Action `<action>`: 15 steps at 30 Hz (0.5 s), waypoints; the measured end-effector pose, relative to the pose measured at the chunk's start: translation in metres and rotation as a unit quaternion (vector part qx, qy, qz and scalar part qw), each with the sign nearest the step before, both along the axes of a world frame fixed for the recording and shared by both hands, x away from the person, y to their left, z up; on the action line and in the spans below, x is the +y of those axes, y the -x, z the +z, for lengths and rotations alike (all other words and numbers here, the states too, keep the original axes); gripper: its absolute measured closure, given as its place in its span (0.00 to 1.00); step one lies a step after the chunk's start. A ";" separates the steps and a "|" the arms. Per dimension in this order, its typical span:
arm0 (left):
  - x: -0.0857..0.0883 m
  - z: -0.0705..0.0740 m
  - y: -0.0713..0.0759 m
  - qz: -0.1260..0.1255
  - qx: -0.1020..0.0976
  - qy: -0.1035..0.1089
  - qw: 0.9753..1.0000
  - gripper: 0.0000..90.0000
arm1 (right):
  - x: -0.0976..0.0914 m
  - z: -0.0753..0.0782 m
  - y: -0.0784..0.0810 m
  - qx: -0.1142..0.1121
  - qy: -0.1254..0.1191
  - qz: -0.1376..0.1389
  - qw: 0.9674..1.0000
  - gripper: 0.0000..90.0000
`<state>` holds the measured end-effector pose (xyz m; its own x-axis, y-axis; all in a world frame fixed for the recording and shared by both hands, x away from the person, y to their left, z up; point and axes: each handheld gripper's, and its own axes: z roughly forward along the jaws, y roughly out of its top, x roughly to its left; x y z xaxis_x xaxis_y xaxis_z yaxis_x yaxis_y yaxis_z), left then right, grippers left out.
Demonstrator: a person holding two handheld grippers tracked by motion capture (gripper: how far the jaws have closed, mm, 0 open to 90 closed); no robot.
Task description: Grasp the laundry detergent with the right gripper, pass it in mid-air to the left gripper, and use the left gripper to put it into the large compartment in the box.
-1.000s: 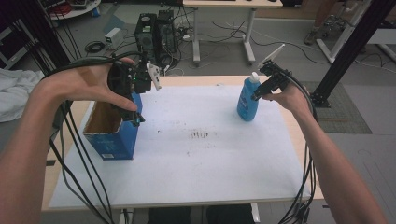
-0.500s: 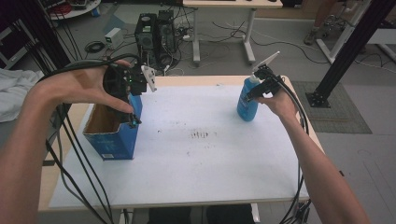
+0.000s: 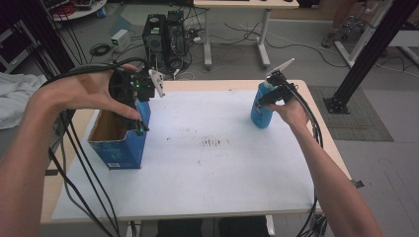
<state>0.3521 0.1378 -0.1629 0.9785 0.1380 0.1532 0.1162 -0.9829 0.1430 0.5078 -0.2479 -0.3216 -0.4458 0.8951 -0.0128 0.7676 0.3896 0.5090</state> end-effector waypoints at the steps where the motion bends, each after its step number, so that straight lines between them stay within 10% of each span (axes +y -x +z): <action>1: 0.000 -0.001 0.000 0.001 0.001 0.000 1.000 0.15 | 0.000 -0.001 0.000 -0.004 -0.001 -0.004 1.000 0.15; 15: 0.003 -0.005 -0.001 0.007 0.005 -0.004 1.000 0.15 | 0.000 -0.015 -0.001 -0.018 -0.018 -0.011 1.000 0.15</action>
<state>0.3531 0.1408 -0.1681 0.9778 0.1511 0.1453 0.1319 -0.9822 0.1336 0.5088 -0.2483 -0.3362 -0.4250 0.9052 0.0039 0.7574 0.3532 0.5492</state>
